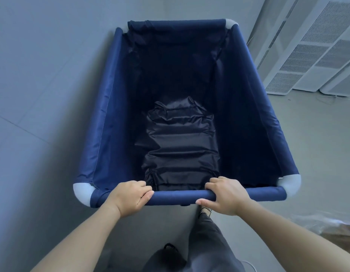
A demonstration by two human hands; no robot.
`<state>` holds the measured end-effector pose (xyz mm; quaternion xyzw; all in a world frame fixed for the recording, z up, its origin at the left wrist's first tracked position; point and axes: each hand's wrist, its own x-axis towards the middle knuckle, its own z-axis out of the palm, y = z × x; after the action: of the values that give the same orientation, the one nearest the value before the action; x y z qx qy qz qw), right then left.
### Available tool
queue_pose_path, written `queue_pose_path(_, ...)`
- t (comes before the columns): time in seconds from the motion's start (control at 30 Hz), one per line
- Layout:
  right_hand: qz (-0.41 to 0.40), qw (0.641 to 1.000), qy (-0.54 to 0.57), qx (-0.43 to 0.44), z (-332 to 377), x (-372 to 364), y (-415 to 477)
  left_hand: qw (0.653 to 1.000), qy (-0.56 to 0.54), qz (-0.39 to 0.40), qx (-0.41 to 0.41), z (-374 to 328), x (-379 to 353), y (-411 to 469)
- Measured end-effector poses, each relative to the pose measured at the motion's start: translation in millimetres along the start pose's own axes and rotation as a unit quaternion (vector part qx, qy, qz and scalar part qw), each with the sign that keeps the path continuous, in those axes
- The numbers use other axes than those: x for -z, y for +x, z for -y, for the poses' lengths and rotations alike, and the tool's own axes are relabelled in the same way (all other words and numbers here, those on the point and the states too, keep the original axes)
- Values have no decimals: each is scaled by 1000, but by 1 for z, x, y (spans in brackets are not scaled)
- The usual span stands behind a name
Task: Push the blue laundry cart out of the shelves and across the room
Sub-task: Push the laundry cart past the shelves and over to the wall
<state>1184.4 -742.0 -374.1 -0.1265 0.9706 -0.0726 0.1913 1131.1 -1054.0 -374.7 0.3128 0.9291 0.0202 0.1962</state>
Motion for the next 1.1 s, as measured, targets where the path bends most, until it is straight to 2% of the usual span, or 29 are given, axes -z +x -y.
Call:
queue_pose_path(0.2, -29, 1000, -9, -5, 1, 7, 28, 1000, 13, -18, -6, 26, 10, 20)
queue_pose_path(0.53, -40, 999, -10, -18, -38, 47, 108, 999, 13, -33, -1, 63, 48, 103)
queue_pose_path(0.77, -23, 1000, 9, -12, -62, 74, 160, 1000, -7, 17, 7, 91, 80, 157)
queue_pose_path(1.1, -22, 999, 18, -45, -67, 85, 173, 999, -13, 20, -26, 101, 89, 177)
